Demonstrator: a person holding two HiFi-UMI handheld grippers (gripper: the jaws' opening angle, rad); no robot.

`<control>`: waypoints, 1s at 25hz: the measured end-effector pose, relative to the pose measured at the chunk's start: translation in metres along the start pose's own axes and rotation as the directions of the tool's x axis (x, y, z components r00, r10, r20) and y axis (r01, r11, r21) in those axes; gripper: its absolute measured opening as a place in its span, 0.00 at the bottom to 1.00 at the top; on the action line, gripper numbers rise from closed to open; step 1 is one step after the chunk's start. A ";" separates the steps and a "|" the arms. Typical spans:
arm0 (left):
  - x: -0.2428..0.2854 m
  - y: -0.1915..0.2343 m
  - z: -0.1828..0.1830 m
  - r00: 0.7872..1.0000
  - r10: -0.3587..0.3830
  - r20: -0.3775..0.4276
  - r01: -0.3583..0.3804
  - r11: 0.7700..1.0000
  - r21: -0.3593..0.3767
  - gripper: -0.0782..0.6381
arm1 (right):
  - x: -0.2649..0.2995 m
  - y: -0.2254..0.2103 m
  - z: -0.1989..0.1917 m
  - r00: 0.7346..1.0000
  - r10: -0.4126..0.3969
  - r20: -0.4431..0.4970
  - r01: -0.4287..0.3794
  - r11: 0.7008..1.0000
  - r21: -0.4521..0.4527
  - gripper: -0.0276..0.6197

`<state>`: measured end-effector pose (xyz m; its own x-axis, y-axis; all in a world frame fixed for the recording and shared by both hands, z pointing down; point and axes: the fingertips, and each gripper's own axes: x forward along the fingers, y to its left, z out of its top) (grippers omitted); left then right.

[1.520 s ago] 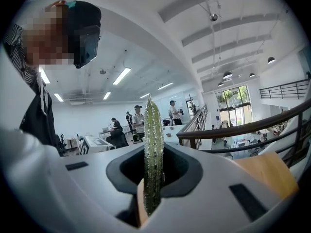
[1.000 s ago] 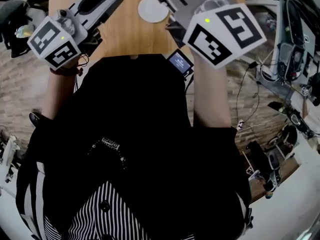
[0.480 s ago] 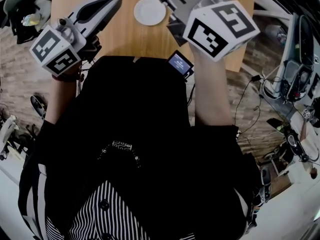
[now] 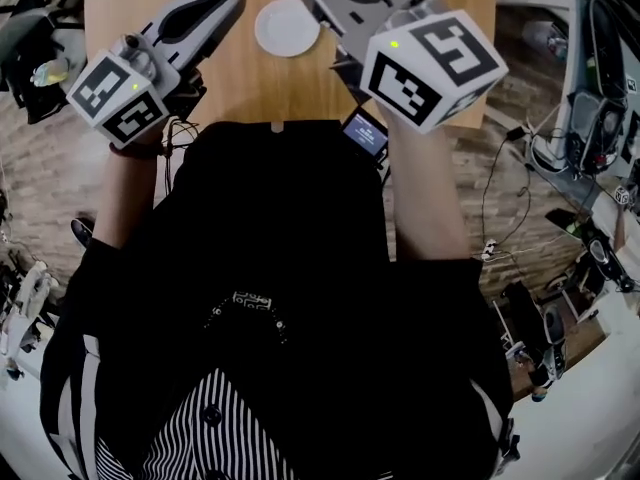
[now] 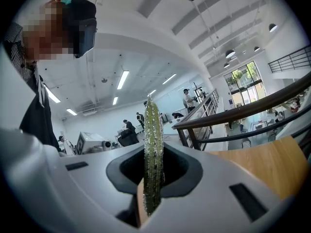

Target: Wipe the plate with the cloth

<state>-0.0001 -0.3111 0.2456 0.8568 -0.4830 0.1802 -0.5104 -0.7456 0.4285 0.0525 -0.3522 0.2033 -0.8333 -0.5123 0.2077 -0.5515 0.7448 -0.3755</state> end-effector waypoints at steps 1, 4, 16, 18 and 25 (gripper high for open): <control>0.003 0.006 0.001 1.000 0.014 0.008 -0.014 1.000 -0.013 0.10 | 0.000 -0.004 -0.005 1.000 -0.009 -0.009 0.009 1.000 -0.001 0.11; 0.009 0.021 -0.004 0.999 0.041 0.004 -0.041 0.998 -0.056 0.10 | 0.004 -0.015 -0.020 0.999 -0.025 -0.024 0.025 1.000 0.014 0.11; 0.014 0.040 -0.032 0.998 0.009 -0.057 -0.012 0.999 -0.053 0.10 | 0.016 -0.031 -0.058 0.998 -0.034 -0.062 0.038 0.998 0.054 0.11; 0.016 0.042 -0.038 0.998 0.000 -0.070 -0.004 0.998 -0.058 0.10 | 0.018 -0.033 -0.064 0.998 -0.034 -0.062 0.037 0.998 0.059 0.11; 0.030 0.060 -0.065 0.992 -0.001 -0.130 -0.006 0.998 -0.059 0.10 | 0.020 -0.044 -0.088 0.994 -0.028 -0.104 0.039 0.994 0.106 0.11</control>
<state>-0.0007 -0.3405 0.3339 0.8597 -0.4186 0.2928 -0.5108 -0.7143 0.4784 0.0566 -0.3574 0.3033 -0.8171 -0.4853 0.3112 -0.5764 0.6749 -0.4608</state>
